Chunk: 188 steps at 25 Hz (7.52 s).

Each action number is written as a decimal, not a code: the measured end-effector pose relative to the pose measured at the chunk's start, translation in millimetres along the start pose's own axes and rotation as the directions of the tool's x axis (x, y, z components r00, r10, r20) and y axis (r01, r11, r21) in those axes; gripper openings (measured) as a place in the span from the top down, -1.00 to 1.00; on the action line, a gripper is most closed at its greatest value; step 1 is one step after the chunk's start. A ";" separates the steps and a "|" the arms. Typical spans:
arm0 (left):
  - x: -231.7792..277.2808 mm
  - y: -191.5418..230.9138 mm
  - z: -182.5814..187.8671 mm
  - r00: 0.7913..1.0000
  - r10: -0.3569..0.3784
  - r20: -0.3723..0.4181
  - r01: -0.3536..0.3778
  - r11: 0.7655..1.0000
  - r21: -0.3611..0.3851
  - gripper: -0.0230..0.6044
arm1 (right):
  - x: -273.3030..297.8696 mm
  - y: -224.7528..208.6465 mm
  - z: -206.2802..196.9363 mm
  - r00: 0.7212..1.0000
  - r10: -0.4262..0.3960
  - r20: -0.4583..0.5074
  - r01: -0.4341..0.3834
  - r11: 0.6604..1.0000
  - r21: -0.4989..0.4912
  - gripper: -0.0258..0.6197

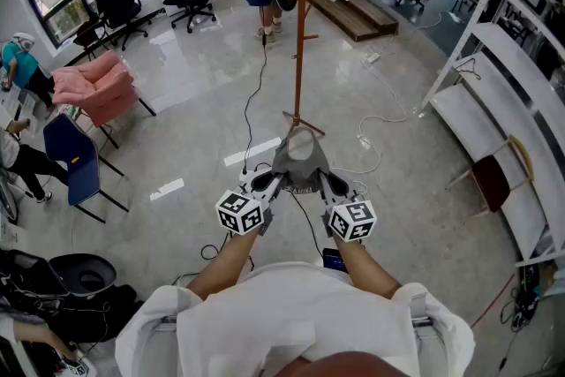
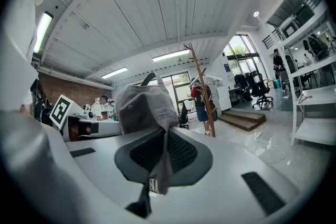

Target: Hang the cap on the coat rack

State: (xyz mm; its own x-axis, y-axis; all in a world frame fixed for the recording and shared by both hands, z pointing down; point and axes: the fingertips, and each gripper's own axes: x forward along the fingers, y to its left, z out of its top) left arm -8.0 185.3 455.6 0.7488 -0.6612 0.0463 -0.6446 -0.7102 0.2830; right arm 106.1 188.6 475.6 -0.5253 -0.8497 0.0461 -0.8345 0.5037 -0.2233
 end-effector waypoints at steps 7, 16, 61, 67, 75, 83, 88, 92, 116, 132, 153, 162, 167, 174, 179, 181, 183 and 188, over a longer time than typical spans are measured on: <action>-15.6 -16.3 -13.4 0.999 0.040 -0.014 -0.040 0.999 0.006 0.83 | -18.2 16.5 1.2 1.000 0.002 -0.023 -0.006 0.990 -0.140 0.82; -21.1 -36.7 -5.5 0.999 0.041 -0.006 -0.041 0.999 0.001 0.83 | -29.7 17.3 5.5 1.000 0.007 -0.015 -0.008 0.996 -0.091 0.82; 121.9 45.0 -26.1 0.998 0.041 -0.046 -0.044 0.996 -0.073 0.83 | 52.3 -114.6 -0.3 0.997 0.037 -0.066 -0.038 0.999 -0.018 0.82; 171.2 110.5 0.2 0.999 0.017 -0.044 -0.020 0.997 -0.070 0.83 | 126.7 -150.0 15.8 0.998 0.023 -0.063 -0.025 0.999 -0.027 0.82; 232.7 201.0 42.3 0.999 0.004 -0.035 -0.006 0.998 -0.055 0.83 | 239.8 -190.0 40.5 0.997 0.034 -0.071 -0.037 0.998 -0.048 0.82; 252.6 273.1 55.5 1.000 0.017 -0.027 -0.018 0.997 -0.073 0.83 | 314.4 -198.1 35.5 0.995 0.045 -0.088 -0.050 0.997 -0.061 0.82; 257.5 301.9 61.1 0.999 0.006 -0.033 -0.009 0.996 -0.085 0.83 | 343.4 -198.9 34.2 0.995 0.032 -0.099 -0.036 0.998 -0.044 0.82; 261.3 323.7 66.5 1.000 -0.003 -0.028 0.001 0.997 -0.080 0.83 | 363.2 -197.8 33.0 0.995 0.024 -0.094 -0.029 0.999 -0.044 0.82; 312.6 393.9 41.9 0.999 0.011 -0.048 -0.015 0.997 -0.078 0.83 | 420.9 -235.1 0.7 0.996 -0.068 -0.065 0.063 0.995 -0.072 0.82; 396.7 459.4 -32.8 0.988 0.060 -0.140 -0.076 0.991 -0.111 0.83 | 481.1 -326.9 -78.0 0.974 -0.108 -0.199 0.117 0.992 0.035 0.82; 463.6 543.9 -135.4 0.966 0.154 -0.208 -0.182 0.976 -0.123 0.83 | 549.1 -401.4 -182.2 0.933 -0.125 -0.337 0.150 0.988 0.047 0.82; 485.2 567.1 -165.7 0.957 0.201 -0.209 -0.227 0.968 -0.110 0.83 | 565.4 -421.6 -213.1 0.912 -0.145 -0.385 0.174 0.984 0.042 0.82; 495.5 581.8 -180.9 0.951 0.210 -0.228 -0.238 0.966 -0.102 0.83 | 575.6 -430.9 -228.9 0.898 -0.147 -0.416 0.177 0.984 0.033 0.82; 510.8 601.4 -191.3 0.945 0.213 -0.248 -0.241 0.966 -0.090 0.83 | 592.4 -441.2 -245.6 0.882 -0.151 -0.446 0.181 0.983 0.026 0.82; 519.6 615.5 -193.7 0.939 0.216 -0.266 -0.245 0.966 -0.080 0.83 | 603.4 -448.2 -256.7 0.869 -0.159 -0.468 0.192 0.981 0.023 0.82; 519.8 619.9 -192.1 0.941 0.208 -0.266 -0.238 0.967 -0.086 0.83 | 608.0 -447.5 -260.1 0.865 -0.159 -0.476 0.191 0.981 0.018 0.82; 519.2 624.8 -189.8 0.944 0.201 -0.263 -0.231 0.969 -0.089 0.83 | 612.3 -446.6 -262.8 0.861 -0.157 -0.484 0.188 0.982 0.016 0.82; 522.7 629.6 -187.5 0.943 0.187 -0.276 -0.216 0.973 -0.078 0.83 | 617.4 -447.7 -265.7 0.854 -0.153 -0.497 0.185 0.983 0.014 0.82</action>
State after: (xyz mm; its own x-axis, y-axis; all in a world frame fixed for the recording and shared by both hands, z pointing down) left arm 6.4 -562.1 837.6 0.6280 -0.6893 0.3612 -0.7770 -0.5296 0.3402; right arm 111.1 -520.0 862.8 -0.4033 -0.7254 0.5578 -0.9147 0.3357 -0.2249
